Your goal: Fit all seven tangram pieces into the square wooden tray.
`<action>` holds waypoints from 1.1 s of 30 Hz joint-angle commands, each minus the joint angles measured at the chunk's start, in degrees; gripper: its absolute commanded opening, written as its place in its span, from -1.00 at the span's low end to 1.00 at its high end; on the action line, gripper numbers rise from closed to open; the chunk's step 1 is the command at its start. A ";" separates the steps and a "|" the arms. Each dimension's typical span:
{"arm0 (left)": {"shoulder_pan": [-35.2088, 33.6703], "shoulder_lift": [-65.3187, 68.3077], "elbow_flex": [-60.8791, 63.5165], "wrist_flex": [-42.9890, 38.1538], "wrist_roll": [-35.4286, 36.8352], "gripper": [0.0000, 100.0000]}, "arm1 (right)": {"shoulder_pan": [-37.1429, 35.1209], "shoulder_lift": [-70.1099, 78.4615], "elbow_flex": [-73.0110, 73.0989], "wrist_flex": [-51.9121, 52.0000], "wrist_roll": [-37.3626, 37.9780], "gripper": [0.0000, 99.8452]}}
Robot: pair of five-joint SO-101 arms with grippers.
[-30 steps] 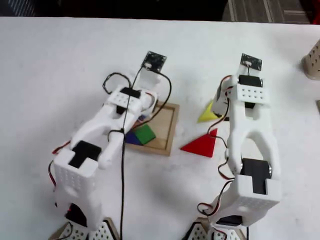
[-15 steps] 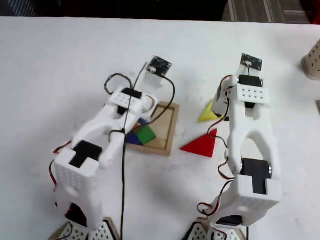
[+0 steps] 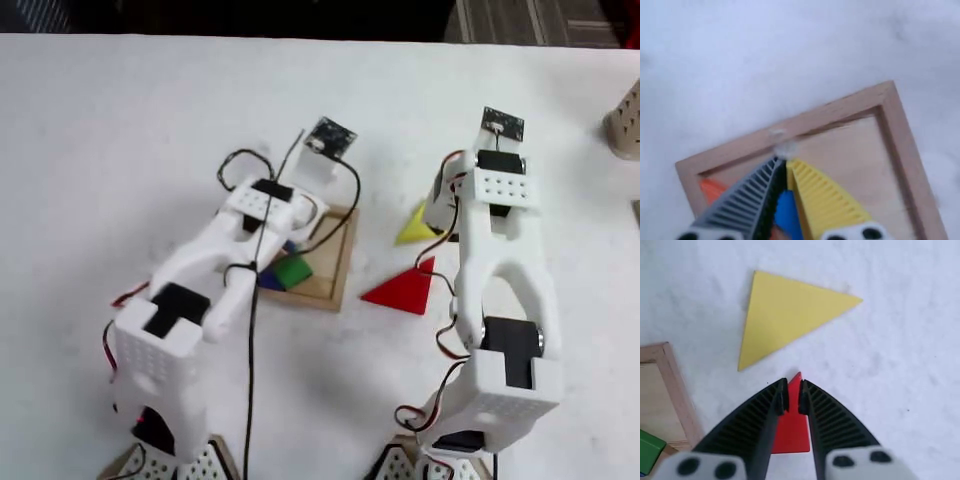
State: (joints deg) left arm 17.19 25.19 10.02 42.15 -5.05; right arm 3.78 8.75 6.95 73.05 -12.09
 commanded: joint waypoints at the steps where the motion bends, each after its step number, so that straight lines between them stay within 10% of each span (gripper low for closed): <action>1: 1.63 -0.31 -2.02 0.44 -0.53 -0.96 | -0.22 -3.21 -2.55 -0.75 -0.53 -0.91; 33: 0.22 -7.16 -2.02 18.46 -0.53 -0.96 | -0.22 -3.12 -2.37 -1.63 -0.53 -0.91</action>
State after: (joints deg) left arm 18.42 22.64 8.35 57.45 -5.14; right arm 3.78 8.75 6.95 72.09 -12.09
